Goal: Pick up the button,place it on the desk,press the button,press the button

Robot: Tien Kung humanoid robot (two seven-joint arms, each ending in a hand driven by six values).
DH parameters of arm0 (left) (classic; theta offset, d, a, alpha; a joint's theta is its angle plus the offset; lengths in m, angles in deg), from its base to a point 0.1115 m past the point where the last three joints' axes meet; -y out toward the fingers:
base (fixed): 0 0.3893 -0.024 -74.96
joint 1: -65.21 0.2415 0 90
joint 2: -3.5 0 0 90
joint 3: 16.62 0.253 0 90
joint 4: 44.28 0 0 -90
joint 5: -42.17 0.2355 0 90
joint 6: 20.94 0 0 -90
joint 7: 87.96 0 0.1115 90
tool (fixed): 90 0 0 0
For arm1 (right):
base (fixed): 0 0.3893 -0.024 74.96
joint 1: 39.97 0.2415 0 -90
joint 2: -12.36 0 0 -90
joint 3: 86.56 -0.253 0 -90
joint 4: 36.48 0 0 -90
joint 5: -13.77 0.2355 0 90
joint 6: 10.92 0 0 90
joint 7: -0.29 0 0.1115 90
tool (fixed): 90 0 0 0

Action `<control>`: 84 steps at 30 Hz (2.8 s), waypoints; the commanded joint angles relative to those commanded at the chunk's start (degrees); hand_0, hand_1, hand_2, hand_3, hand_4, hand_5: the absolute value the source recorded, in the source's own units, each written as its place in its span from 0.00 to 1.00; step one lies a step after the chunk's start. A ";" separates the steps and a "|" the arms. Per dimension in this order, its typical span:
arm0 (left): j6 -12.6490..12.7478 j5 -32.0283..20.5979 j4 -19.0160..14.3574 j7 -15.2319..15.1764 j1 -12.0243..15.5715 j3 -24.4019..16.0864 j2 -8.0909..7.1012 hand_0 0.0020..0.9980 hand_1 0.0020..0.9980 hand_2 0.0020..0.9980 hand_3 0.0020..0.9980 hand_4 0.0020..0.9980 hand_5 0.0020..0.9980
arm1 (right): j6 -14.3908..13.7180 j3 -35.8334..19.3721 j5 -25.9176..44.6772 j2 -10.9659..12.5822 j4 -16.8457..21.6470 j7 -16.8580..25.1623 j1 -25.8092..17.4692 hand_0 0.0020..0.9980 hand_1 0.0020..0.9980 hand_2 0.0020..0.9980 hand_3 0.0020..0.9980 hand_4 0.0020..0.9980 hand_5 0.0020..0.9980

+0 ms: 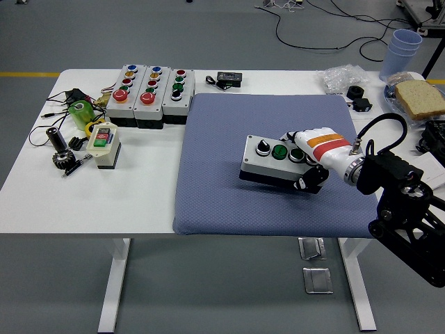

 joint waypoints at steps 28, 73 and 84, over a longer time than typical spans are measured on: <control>0.07 -1.13 0.00 -0.16 -0.78 0.43 -0.10 0.65 0.61 0.60 0.57 0.31 0.86 | -0.51 9.37 -3.92 1.53 -0.44 4.41 5.31 0.13 0.10 0.34 0.48 0.57 0.08; 0.07 -0.43 0.00 -0.06 -0.17 0.50 0.17 0.65 0.61 0.60 0.57 0.31 0.86 | -0.76 6.29 -4.73 1.90 -1.22 6.86 2.67 0.91 0.81 0.92 0.97 0.99 0.17; 0.06 -0.39 0.00 -0.09 0.07 0.65 0.18 0.65 0.61 0.60 0.56 0.31 0.86 | 0.56 2.69 -5.76 3.45 -0.91 5.97 1.41 0.92 0.83 0.94 0.99 0.99 0.17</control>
